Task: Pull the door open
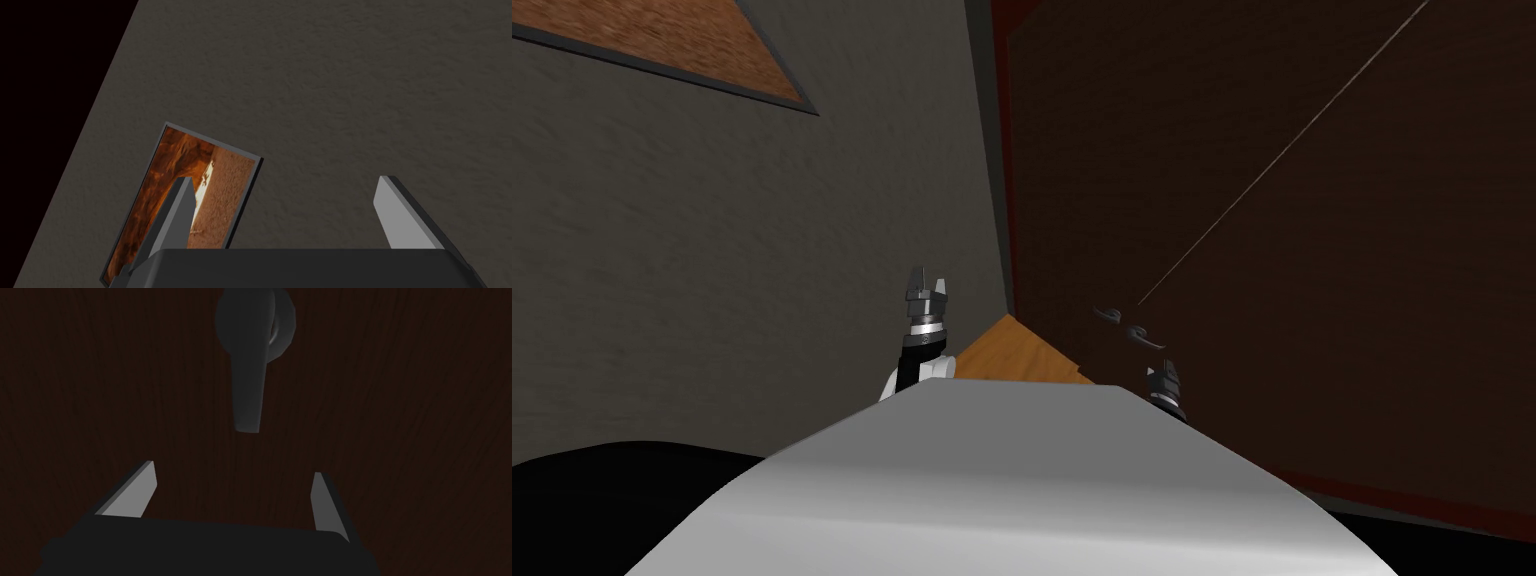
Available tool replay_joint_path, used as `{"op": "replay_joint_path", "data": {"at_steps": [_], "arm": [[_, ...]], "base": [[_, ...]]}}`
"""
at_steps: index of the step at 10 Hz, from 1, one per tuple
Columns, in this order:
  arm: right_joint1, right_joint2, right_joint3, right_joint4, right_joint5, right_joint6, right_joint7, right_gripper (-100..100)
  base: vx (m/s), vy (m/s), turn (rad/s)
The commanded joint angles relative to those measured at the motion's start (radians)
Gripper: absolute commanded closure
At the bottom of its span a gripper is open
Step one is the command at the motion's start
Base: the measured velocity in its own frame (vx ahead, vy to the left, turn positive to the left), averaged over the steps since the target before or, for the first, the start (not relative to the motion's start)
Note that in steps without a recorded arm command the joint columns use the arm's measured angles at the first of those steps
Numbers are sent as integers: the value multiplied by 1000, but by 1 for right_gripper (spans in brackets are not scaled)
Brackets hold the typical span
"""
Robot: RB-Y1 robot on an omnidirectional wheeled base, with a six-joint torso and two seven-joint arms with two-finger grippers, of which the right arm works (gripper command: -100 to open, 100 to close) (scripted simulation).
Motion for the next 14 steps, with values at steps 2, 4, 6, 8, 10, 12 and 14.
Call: {"op": "replay_joint_path", "data": {"at_steps": [2,4,6,8,10,12,14], "arm": [[-16,-4,16,23,11,-22,-18,-100],[-19,-4,17,26,12,-24,-17,-100],[-5,-9,5,41,5,-21,-15,-100],[6,-14,-9,54,-4,-15,-8,-100],[5,-15,-15,59,-8,-11,-4,-100],[-9,-11,-14,56,-6,-9,0,-100],[-36,-3,-3,44,1,-9,3,-100]], "base": [[-51,74,21],[-80,118,23],[-33,-124,-114],[7,-131,-47],[53,-188,-40],[173,-83,61],[244,32,143]]}}
